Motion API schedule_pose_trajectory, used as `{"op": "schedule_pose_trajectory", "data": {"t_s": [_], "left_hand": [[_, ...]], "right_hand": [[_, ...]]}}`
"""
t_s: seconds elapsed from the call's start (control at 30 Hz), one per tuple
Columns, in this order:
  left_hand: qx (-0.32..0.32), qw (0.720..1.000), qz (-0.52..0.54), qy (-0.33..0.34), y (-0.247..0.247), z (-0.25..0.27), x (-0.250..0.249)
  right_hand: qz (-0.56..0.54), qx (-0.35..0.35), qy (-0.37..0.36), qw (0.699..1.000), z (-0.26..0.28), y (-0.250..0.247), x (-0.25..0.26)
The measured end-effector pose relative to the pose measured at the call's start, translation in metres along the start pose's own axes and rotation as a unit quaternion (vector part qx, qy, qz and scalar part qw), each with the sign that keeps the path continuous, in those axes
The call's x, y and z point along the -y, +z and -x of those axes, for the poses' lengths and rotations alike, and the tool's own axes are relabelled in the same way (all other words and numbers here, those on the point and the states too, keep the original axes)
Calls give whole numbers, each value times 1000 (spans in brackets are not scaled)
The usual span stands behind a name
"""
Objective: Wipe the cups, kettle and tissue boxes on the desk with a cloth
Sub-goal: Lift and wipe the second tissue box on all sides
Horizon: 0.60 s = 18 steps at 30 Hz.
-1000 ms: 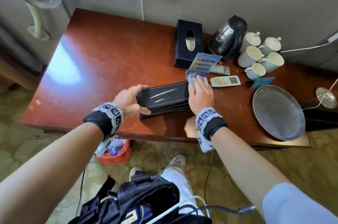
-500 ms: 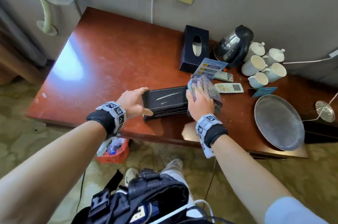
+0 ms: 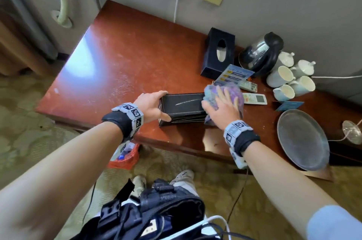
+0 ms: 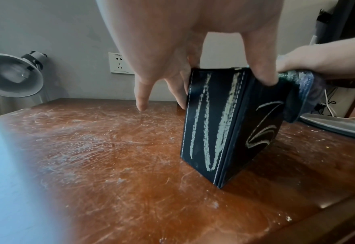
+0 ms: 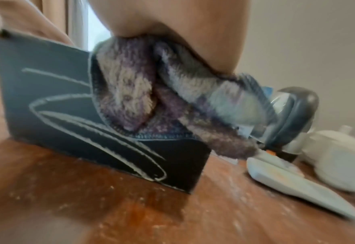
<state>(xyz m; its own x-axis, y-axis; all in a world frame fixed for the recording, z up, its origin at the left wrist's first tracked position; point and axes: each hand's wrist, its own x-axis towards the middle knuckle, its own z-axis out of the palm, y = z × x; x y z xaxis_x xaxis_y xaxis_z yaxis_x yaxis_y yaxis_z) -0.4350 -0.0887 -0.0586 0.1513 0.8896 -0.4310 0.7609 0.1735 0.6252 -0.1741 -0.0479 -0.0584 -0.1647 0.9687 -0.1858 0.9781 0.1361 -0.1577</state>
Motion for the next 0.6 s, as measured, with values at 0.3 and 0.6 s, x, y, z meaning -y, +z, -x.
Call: {"op": "schedule_pose_trajectory", "data": {"t_s": [0.3, 0.6], "left_hand": [[-13, 1000, 2, 10, 4, 1, 2], [2, 1000, 6, -23, 2, -4, 5]], "right_hand": [[-39, -4, -198, 979, 35, 38, 81], [-44, -47, -27, 998, 12, 19, 4]]}}
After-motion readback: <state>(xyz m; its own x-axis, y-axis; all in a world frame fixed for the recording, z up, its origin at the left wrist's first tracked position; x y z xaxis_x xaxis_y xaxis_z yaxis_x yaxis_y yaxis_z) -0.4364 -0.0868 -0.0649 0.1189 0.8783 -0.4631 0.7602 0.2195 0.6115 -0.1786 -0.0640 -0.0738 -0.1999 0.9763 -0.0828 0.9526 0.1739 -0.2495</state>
